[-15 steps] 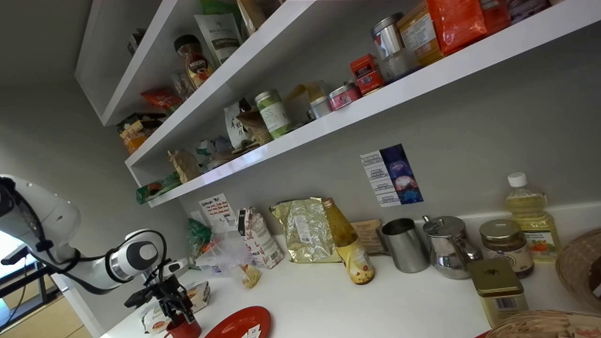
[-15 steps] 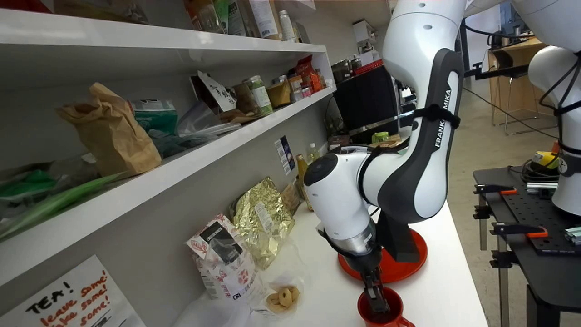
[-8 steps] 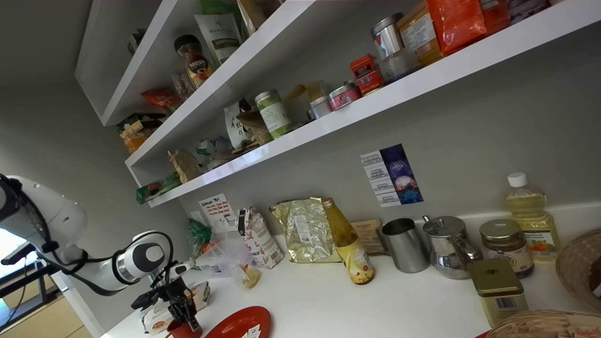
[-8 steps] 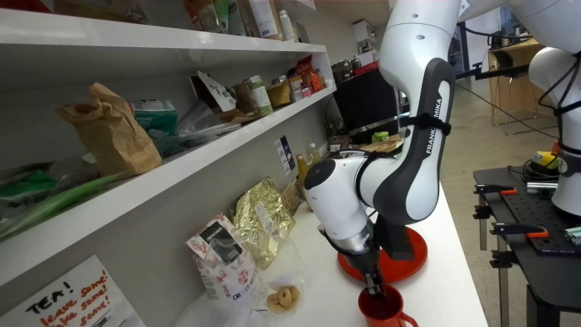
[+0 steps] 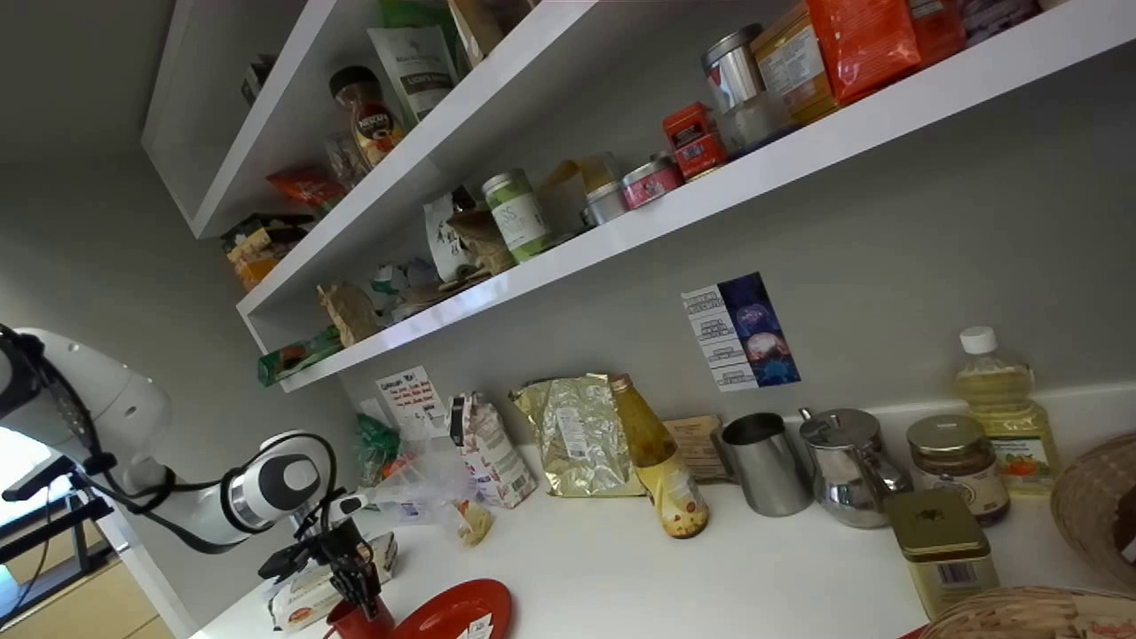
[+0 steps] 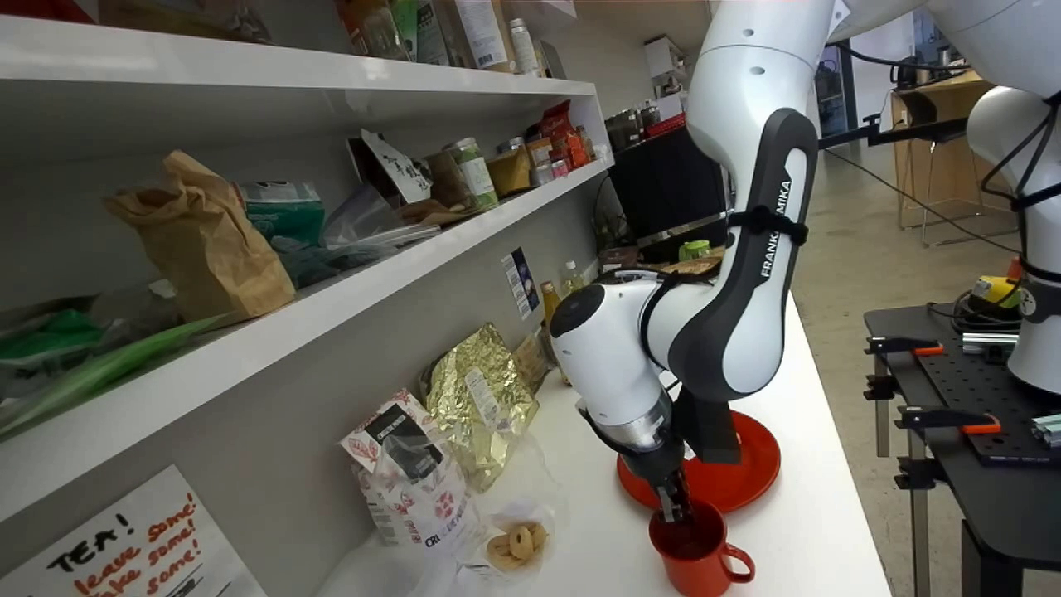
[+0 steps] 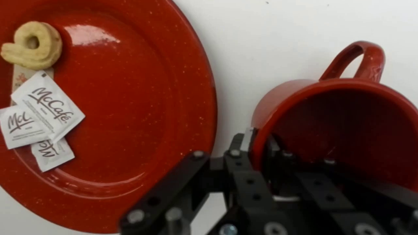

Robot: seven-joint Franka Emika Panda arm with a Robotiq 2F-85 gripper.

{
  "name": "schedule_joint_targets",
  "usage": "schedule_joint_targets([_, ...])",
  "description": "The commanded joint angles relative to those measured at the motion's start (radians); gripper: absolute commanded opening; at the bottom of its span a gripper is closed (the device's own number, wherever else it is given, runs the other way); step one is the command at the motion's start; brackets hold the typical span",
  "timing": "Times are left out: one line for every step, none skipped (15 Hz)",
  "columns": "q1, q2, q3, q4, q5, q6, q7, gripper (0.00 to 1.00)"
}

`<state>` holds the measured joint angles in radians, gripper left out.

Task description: Put the red mug on the red plate.

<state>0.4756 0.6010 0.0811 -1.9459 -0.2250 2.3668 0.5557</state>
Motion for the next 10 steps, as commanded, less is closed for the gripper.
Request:
schedule_joint_targets([-0.038,-0.036,-0.013,0.022,0.020,-0.026,-0.037,0.02])
schedule_joint_targets([-0.050,-0.047,-0.018,0.025,0.020,-0.026,-0.039,0.02])
schedule_joint_targets([-0.065,-0.062,-0.024,0.024,0.021,-0.026,-0.044,0.02])
schedule_joint_targets([-0.078,-0.077,-0.032,0.022,0.019,-0.024,-0.045,0.02])
schedule_joint_targets([-0.090,-0.090,-0.041,0.020,0.015,-0.023,-0.044,0.02])
schedule_joint_targets([-0.104,-0.106,-0.049,0.012,0.013,-0.020,-0.044,0.02])
schedule_joint_targets([-0.117,-0.118,-0.057,0.004,0.010,-0.017,-0.044,0.02])
schedule_joint_targets([-0.131,-0.131,-0.066,-0.008,0.009,-0.013,-0.045,0.02])
schedule_joint_targets([-0.143,-0.140,-0.073,-0.017,0.008,-0.010,-0.048,0.02])
schedule_joint_targets([-0.158,-0.151,-0.081,-0.034,0.007,-0.004,-0.050,0.02])
